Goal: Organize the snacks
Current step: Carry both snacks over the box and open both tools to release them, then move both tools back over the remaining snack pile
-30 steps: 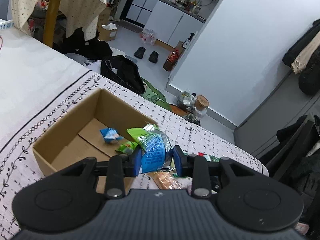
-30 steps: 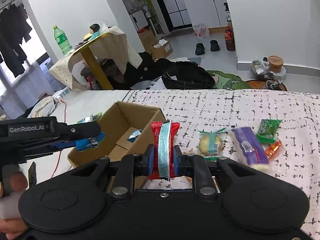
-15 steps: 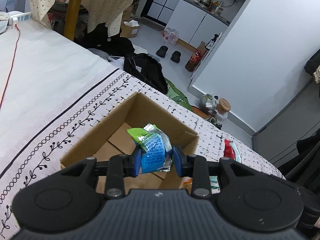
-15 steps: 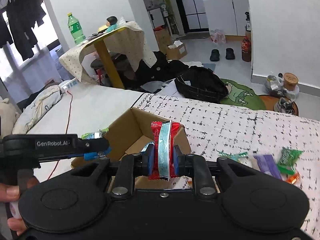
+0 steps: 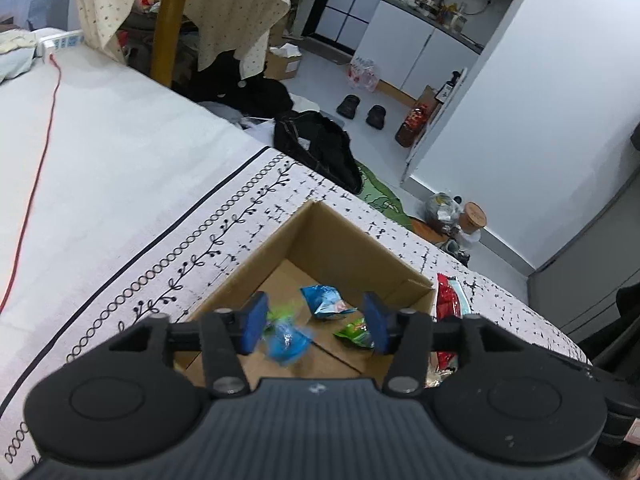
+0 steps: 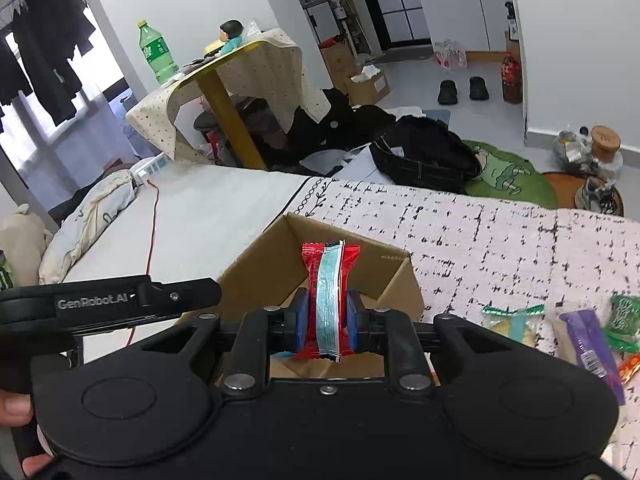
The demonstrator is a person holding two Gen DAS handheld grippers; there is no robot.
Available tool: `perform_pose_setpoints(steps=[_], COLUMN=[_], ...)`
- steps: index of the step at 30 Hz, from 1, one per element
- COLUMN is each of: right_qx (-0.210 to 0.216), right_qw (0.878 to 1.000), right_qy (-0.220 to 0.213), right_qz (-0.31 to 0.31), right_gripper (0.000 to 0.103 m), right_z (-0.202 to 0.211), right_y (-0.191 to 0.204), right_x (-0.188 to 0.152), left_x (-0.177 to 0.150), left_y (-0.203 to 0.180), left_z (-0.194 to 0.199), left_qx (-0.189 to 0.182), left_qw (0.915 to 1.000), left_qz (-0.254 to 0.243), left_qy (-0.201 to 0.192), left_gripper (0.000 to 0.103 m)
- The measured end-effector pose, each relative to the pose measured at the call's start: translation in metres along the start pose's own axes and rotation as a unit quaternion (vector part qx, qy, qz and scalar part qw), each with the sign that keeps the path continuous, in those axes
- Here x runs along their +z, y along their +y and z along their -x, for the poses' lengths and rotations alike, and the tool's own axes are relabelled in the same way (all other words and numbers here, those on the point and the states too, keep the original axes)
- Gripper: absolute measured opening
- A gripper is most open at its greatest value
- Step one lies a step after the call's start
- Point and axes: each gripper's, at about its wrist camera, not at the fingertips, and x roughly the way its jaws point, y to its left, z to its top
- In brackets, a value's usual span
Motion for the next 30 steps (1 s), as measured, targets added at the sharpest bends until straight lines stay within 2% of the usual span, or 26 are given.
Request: perform_pose_setpoints(steps=[3,6,8,11,13,20,25,30], right_qx=[0.004,0.010,0.009,0.002,-0.004,-0.028,-0.038,-0.075], right_qw=[1.000,1.000,1.000,1.000,0.999,0.998,0.998,0.996], right_qy=[0.003,-0.004,-0.014,-0.021,-0.024,-0.029,-0.023,-0.030], right_qz=[-0.005,-0.011,-0.015,-0.021,-0.027,-0.044,-0.049,-0.022], right_gripper=[0.020,0.026,0.037,0.043,0.047,0.063,0.064,0.064], right_z=[-0.002,-0.003,-0.001,0.005,0.009,0.032,0.048,0.071], right_y=[0.000,0.000,-0.002,-0.006,-0.010,-0.025,-0.038,-0.050], right_x=[-0.001,-0.002,-0.003,-0.004,-0.005,-0.007,-0.007,-0.005], left_x=[-0.003,-0.006,-0.009,-0.012,-0.014,-0.023,-0.030,-0.035], left_y=[0.003,0.004,0.004,0.002,-0.001,-0.010,-0.023,-0.042], left_z=[0.005,0.008,0.010,0.009,0.008,0.009,0.009,0.009], left_qx=[0.008,0.016,0.020,0.013,0.015,0.018,0.001,-0.019], left_qw=[0.9999,0.9998,0.9996,0.9995,0.9993,0.9990,0.9989,0.9989], left_qz=[0.009,0.015,0.020,0.023,0.021,0.020,0.016,0.000], left_qy=[-0.003,-0.001,0.005,0.018,0.028,0.037,0.043,0.042], left_gripper=[0.062,0.071,0.071,0.072,0.077,0.080,0.084,0.084])
